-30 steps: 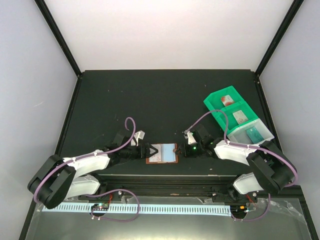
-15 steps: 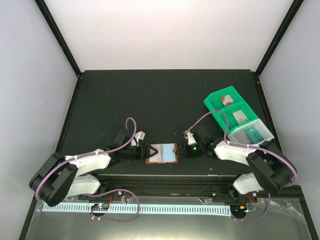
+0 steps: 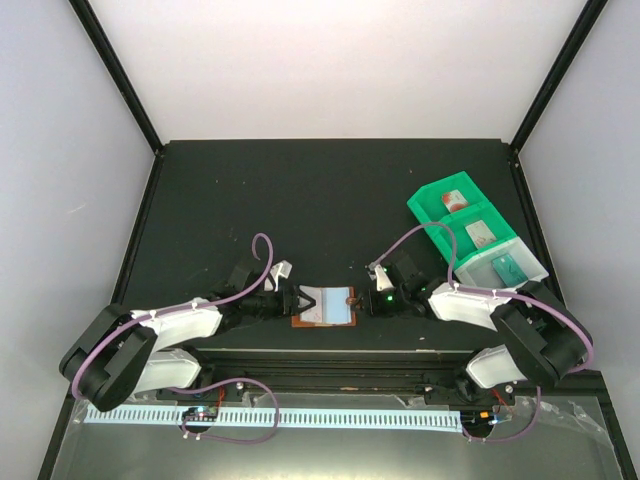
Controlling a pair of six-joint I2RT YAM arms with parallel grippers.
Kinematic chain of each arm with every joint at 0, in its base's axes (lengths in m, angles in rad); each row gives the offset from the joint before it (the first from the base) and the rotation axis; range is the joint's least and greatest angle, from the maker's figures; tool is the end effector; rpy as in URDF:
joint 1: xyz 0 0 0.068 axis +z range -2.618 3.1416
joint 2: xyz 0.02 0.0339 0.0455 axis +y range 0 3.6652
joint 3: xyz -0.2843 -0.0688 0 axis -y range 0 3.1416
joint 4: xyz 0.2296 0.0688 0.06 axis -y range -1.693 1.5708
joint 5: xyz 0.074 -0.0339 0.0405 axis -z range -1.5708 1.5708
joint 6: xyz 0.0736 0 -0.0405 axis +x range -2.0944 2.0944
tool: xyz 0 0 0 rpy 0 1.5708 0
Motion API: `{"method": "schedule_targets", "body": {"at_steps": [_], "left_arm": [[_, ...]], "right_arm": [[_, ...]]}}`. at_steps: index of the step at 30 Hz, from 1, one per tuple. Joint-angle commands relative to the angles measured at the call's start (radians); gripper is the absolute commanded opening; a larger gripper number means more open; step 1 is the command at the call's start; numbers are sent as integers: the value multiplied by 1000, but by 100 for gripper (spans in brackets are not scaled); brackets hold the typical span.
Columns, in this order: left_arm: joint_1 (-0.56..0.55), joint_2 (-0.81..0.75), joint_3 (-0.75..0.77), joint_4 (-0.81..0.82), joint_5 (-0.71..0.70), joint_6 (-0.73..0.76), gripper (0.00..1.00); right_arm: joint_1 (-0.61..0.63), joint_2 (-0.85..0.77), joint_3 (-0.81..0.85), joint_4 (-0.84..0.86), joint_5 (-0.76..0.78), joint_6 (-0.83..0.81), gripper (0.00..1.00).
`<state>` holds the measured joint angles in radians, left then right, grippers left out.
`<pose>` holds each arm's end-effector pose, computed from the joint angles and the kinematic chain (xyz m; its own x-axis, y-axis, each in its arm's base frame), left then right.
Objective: Take the credit cards out of the card holder
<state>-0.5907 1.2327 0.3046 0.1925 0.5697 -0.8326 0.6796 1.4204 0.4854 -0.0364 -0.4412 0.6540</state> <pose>0.1541 -0.1511 0.1426 -0.9676 -0.1011 -0.2312 0.1269 0.5972 -0.7920 0.1679 0.1761 0.1294 -0.9694 -0.0761 -0.2332 -0.2090 0.7537 0.6230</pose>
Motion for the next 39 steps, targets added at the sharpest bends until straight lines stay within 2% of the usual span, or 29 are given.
{"method": "schedule_targets", "body": {"at_steps": [1,5,19,24,28,30,31,39], "left_arm": [[-6,-8,30,31,22,-6,55],[-8,-5,30,30,20,-6,40],[-14,1,33,47,29,-7,2],[-16,-3,38,51,35,-10,2],[-18,-2,39,62,37,-19,11],[-19,0,40,60,37,-23,21],[-19,0,42,58,38,-25,24],[-37,15,68,60,50,-28,14]], "right_arm": [[9,8,-8,26,-9,4,33],[8,5,-8,26,-11,4,33],[9,2,-12,32,-20,7,32],[9,-6,-16,34,-24,6,32],[10,-3,-16,35,-25,7,32],[9,-3,-16,34,-25,7,32],[9,-3,-16,34,-25,6,32],[10,-27,2,-9,-13,-5,32]]}}
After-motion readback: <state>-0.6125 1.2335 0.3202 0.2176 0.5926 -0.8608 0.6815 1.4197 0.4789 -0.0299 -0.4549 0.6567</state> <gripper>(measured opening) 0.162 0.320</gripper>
